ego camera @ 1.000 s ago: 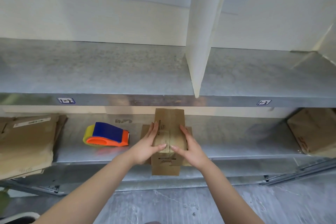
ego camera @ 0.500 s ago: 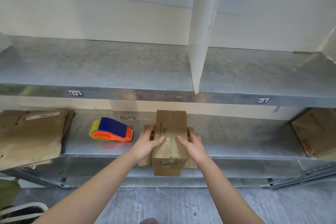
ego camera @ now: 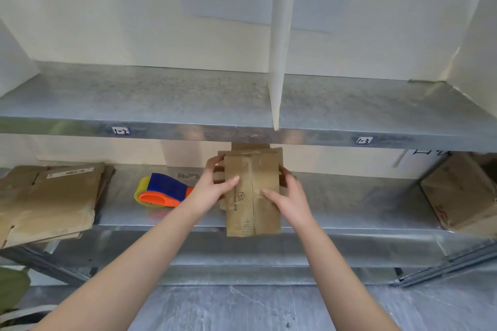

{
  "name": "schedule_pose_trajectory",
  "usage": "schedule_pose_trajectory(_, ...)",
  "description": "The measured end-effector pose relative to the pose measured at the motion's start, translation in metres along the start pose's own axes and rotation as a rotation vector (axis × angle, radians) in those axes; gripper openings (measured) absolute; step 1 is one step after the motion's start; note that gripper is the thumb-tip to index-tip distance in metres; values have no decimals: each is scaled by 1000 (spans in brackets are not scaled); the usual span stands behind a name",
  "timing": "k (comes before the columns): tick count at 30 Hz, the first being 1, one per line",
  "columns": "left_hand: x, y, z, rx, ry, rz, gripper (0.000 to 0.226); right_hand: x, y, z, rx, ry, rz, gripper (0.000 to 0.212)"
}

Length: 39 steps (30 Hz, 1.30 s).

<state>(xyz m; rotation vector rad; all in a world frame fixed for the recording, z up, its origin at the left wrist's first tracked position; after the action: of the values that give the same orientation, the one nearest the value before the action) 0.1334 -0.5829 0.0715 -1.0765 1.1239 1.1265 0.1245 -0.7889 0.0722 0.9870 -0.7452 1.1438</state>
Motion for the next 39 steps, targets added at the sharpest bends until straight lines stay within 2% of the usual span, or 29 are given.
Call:
schedule_pose_trajectory(2,-8,5,0,-21,56,9,56,3,8,6,25,-72,-8,66)
schedule_pose_trajectory(5,-20,13,-2,-57,82,-25,43,5,21,13,32,-201,-49,67)
schedule_pose_trajectory(7,-29,16,-4,-86,111,-68,30,11,26,19,3,-249,-51,59)
schedule_pose_trajectory(8,-33,18,-6,-87,133,-88,32,12,27,22,-8,-260,-50,57)
schedule_pose_trajectory(12,-38,18,-16,-40,259,-97,75,24,25,21,54,-235,23,71)
schedule_pose_trajectory(15,-30,22,-19,-48,182,-87,91,22,24,12,133,-169,47,73)
schedule_pose_trajectory(17,-17,25,-19,-35,68,-93,89,6,21,6,151,-158,5,67)
schedule_pose_trajectory(19,1,30,-21,-39,50,-74,83,-16,15,0,130,-123,-38,67)
schedule_pose_trajectory(23,41,38,-24,-153,244,28,55,-56,6,-12,128,-45,-40,86)
schedule_pose_trajectory(25,57,39,-28,-165,249,87,57,-73,2,-17,135,22,-44,88)
schedule_pose_trajectory(27,70,40,-32,-135,209,129,63,-88,-4,-22,156,34,-67,87)
schedule_pose_trajectory(31,94,40,-29,-100,36,158,57,-107,-11,-35,251,-8,-147,93)
schedule_pose_trajectory(33,105,42,-29,-69,-55,166,51,-117,-19,-39,227,-13,-150,99)
schedule_pose_trajectory(35,113,41,-34,1,-148,150,54,-133,-34,-40,158,-15,-148,97)
schedule_pose_trajectory(37,117,40,-34,96,-364,133,64,-140,-42,-39,110,-23,-153,86)
schedule_pose_trajectory(39,112,36,-24,153,-683,44,73,-140,-42,-38,84,-30,-177,71)
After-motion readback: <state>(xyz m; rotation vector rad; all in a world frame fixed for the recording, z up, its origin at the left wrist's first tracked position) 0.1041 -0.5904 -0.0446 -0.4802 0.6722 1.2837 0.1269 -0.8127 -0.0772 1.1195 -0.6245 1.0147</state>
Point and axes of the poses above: each hand's wrist, its own y-axis away from the middle knuckle, its own z-axis out of the back of the hand, x = y × z, the point moved 9 cm from there along -y, towards the middle knuckle, and after that the axes turned 13 degrees about -z, right-handed, at the moved point
